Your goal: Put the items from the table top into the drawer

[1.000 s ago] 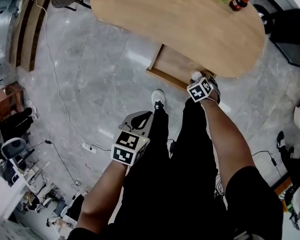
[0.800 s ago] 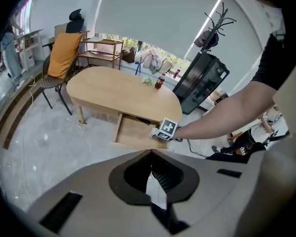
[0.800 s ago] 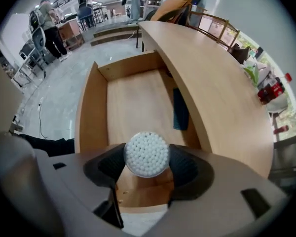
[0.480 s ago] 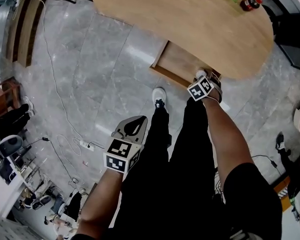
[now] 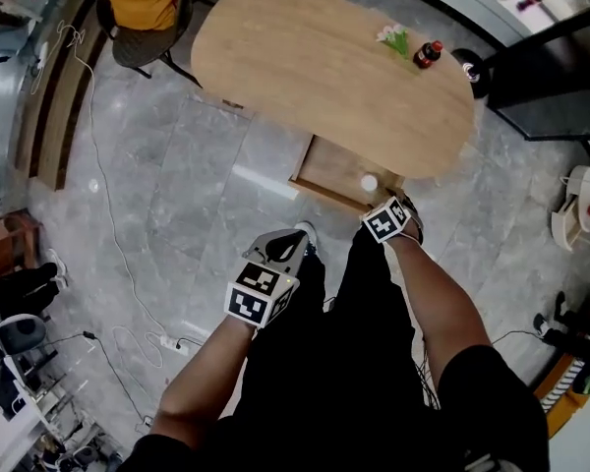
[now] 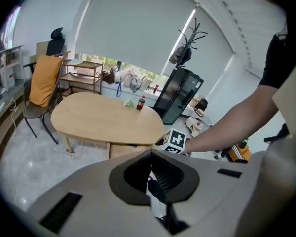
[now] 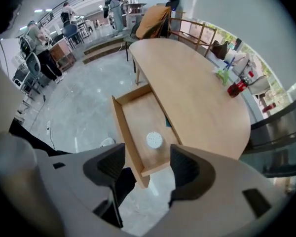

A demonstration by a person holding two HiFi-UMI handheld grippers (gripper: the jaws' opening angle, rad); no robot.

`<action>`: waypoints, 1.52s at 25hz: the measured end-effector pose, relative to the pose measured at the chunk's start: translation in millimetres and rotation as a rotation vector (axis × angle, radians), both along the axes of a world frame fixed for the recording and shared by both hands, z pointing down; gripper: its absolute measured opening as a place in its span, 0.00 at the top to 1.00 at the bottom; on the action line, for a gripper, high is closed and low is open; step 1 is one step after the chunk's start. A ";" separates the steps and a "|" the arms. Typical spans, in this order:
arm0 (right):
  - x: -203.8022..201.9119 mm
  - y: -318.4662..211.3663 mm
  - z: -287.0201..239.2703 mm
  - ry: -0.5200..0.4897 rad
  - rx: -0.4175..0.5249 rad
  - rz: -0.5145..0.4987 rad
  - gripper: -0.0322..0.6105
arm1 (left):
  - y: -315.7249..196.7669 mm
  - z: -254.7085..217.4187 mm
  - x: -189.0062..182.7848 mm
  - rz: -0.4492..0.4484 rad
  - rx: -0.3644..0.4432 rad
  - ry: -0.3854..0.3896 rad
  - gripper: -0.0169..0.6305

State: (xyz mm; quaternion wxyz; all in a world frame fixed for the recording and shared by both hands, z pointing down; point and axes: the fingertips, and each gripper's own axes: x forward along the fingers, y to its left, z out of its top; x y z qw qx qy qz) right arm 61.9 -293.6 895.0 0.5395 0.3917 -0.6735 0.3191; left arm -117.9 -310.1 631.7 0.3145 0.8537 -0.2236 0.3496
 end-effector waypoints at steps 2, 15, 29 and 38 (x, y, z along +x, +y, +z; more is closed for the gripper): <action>-5.1 0.6 -48.2 -0.042 0.055 0.073 0.52 | 2.0 -19.5 5.1 0.060 0.031 0.024 0.97; -41.8 30.3 -378.8 -0.568 0.575 0.476 0.95 | -4.7 -134.9 12.7 0.154 0.144 0.219 0.97; -17.3 96.9 -496.4 -0.627 0.795 0.340 0.94 | 62.5 -211.2 52.0 0.116 0.307 0.292 0.97; 3.3 176.5 -508.9 -0.676 0.813 0.254 0.95 | 138.3 -222.6 89.5 0.074 0.348 0.272 0.97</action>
